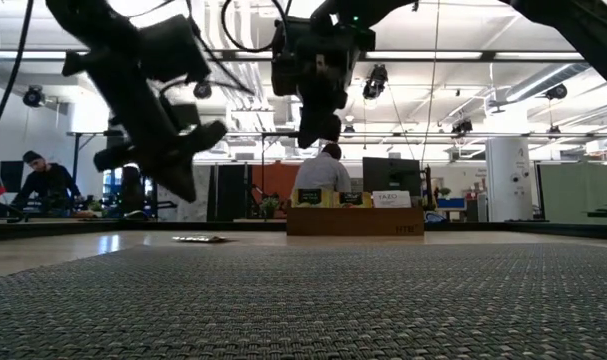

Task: Pick & Place Tea
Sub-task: Put the yellow tea bag into the left section of the wooden organizer

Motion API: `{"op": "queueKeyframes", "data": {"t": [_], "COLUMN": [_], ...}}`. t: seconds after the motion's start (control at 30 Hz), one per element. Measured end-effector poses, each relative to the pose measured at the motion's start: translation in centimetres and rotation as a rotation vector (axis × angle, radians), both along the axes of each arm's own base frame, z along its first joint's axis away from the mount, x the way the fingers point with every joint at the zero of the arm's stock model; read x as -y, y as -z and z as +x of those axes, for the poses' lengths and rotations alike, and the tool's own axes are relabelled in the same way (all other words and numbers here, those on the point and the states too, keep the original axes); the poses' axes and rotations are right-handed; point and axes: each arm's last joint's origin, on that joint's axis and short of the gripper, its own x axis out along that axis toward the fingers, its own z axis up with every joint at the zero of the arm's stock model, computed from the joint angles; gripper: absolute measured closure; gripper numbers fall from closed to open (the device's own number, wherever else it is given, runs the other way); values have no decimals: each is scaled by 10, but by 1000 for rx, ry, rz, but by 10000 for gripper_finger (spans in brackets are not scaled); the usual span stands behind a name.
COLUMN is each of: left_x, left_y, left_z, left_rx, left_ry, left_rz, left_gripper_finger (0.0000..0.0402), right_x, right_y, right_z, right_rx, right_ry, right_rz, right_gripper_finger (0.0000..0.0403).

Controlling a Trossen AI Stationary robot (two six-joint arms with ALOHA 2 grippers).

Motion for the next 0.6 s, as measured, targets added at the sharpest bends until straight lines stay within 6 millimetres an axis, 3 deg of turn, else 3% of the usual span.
{"op": "queueKeyframes", "data": {"t": [0.13, 0.33, 0.6], "left_x": [-7, -9, -6], "left_y": [17, 32, 60], "left_z": [-8, -7, -28], "left_rx": [-56, 78, 180], "left_ry": [5, 73, 68], "left_rz": [-43, -124, -177], "left_gripper_finger": [391, 391, 391], "right_x": [-12, -27, -29], "right_y": [18, 51, 71], "right_z": [5, 11, 14], "right_rx": [2, 6, 50], "right_ry": [42, 137, 244], "right_rz": [107, 154, 165], "right_gripper_finger": [364, 361, 310]}}
